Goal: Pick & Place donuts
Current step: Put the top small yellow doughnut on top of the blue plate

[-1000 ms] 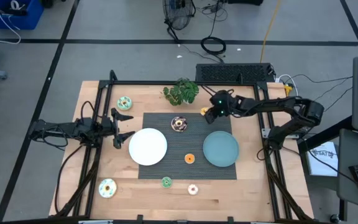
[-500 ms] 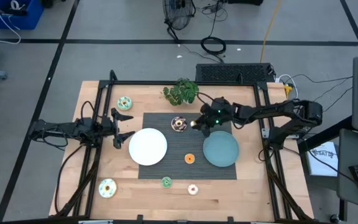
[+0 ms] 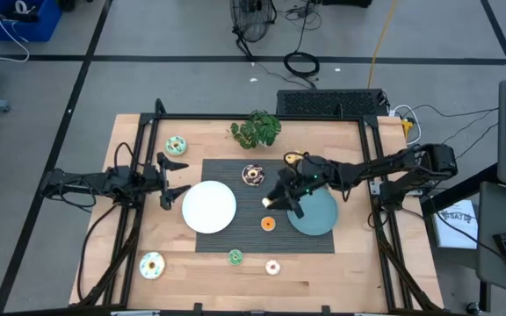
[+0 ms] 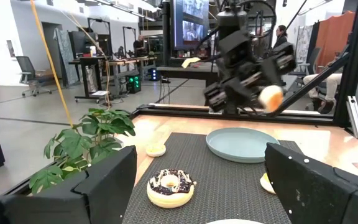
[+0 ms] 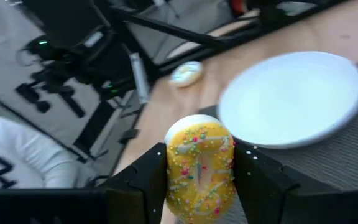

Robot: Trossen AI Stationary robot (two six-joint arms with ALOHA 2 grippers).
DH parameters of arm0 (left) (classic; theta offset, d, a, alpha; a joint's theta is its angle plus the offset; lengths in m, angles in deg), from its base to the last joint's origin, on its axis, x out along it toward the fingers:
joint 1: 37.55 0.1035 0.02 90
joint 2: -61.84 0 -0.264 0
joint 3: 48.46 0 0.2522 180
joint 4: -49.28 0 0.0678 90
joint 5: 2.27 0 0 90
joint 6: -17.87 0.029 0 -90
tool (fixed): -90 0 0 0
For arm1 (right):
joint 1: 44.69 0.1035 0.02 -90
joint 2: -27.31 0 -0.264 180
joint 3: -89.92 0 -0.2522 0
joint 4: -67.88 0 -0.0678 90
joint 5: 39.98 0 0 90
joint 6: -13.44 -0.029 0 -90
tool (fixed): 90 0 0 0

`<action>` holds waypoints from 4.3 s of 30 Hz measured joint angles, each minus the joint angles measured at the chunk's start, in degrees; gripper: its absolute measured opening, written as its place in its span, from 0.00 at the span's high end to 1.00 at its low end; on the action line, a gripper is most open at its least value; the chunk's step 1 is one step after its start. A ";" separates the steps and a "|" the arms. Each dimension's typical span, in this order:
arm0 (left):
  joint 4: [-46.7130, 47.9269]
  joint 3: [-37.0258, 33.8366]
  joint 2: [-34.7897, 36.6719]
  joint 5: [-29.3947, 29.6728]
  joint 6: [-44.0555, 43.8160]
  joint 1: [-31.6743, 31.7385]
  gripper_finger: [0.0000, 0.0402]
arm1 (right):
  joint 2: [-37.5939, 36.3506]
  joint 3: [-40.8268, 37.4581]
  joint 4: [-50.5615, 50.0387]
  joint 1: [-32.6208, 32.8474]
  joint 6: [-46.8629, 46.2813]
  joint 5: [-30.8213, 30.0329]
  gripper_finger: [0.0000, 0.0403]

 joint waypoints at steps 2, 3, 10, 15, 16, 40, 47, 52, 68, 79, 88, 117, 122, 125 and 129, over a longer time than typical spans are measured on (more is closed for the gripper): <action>-0.01 0.01 0.00 0.00 0.00 0.00 0.13 | 0.00 0.00 1.19 1.61 -0.04 0.02 0.61; -0.01 0.00 0.00 0.00 0.00 0.00 0.13 | 0.00 0.00 1.76 2.47 -0.04 0.02 0.61; -0.01 0.01 0.00 0.00 0.00 0.00 0.13 | 0.00 0.00 4.85 9.28 -1.38 0.05 0.61; -0.02 0.01 0.01 0.00 0.00 0.00 0.13 | 0.00 0.00 5.47 13.28 -2.03 0.06 0.61; -0.01 0.02 0.01 0.00 0.00 0.00 0.13 | 0.00 0.00 5.47 13.97 -2.31 0.06 0.61; -0.02 0.02 -0.01 0.00 0.00 0.00 0.13 | -22.64 -8.23 -20.99 16.01 -5.02 -5.74 0.61; 0.00 0.02 -0.01 0.00 0.00 0.00 0.13 | -34.28 -16.24 -29.66 15.99 -7.38 -24.04 0.61; 0.00 0.02 -0.01 0.00 0.00 0.00 0.13 | -39.40 -23.53 -27.92 15.99 -7.45 -31.89 0.61; 0.00 0.02 -0.01 0.00 -0.01 0.00 0.13 | -41.59 -19.80 -36.35 11.60 -4.52 -31.94 0.62; 0.00 0.02 0.00 0.00 -0.02 0.00 0.13 | -35.61 -0.07 -62.38 10.20 -3.98 -36.51 0.62; 0.00 0.02 -0.01 0.00 0.00 0.00 0.13 | -20.03 9.18 -76.23 10.02 -7.87 -37.75 0.62; 0.00 0.02 0.01 0.00 -0.01 0.00 0.13 | 0.53 5.21 -67.91 6.59 -3.50 -39.06 0.62; 0.00 0.02 0.01 -0.02 0.00 0.00 0.13 | 0.52 3.40 -66.48 6.59 -3.38 -39.02 0.62; 0.00 0.02 -0.01 -0.02 0.00 0.00 0.13 | 0.52 2.69 -66.34 6.59 -4.18 -39.02 0.62; 0.00 0.02 0.00 -0.02 -0.01 0.00 0.13 | 0.46 1.98 -65.32 6.61 -4.49 -38.99 0.61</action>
